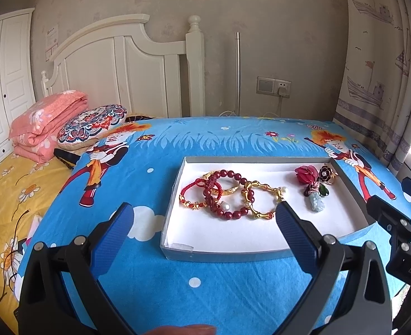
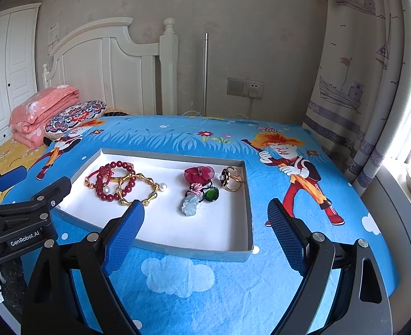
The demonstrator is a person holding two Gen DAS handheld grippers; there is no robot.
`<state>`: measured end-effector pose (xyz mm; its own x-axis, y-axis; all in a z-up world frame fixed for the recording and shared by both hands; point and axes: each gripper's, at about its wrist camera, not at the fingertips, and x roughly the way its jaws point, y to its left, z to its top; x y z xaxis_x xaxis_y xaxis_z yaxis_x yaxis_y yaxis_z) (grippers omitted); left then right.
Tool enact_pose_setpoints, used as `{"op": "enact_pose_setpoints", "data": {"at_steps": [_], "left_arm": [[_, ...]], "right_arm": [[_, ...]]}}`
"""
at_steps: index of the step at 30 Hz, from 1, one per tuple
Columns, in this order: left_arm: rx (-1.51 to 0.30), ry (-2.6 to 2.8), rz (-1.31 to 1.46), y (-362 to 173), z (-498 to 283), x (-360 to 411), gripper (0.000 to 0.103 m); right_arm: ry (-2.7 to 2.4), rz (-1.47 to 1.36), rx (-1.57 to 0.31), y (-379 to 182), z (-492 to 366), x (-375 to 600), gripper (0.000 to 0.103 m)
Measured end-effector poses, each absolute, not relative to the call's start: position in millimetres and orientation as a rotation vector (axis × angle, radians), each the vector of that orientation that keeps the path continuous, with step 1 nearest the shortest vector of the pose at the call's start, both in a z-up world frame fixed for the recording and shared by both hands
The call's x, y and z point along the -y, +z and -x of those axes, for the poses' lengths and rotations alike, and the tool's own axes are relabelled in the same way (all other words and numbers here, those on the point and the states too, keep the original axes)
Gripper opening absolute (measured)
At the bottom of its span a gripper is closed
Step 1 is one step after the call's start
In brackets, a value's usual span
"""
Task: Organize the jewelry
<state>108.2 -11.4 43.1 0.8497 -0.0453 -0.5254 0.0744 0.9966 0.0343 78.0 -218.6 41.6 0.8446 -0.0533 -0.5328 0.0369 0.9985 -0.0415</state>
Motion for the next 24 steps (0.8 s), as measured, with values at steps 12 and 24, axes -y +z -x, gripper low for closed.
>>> {"op": "enact_pose_setpoints", "data": {"at_steps": [12, 24], "left_arm": [[-0.561, -0.051, -0.063, 43, -112, 13, 0.098], [-0.639, -0.087, -0.039, 31, -123, 10, 0.098]], "right_arm": [[-0.044, 0.033, -0.564, 42, -78, 216, 0.084], [-0.033, 0.027, -0.585, 33, -83, 223, 0.084]]}}
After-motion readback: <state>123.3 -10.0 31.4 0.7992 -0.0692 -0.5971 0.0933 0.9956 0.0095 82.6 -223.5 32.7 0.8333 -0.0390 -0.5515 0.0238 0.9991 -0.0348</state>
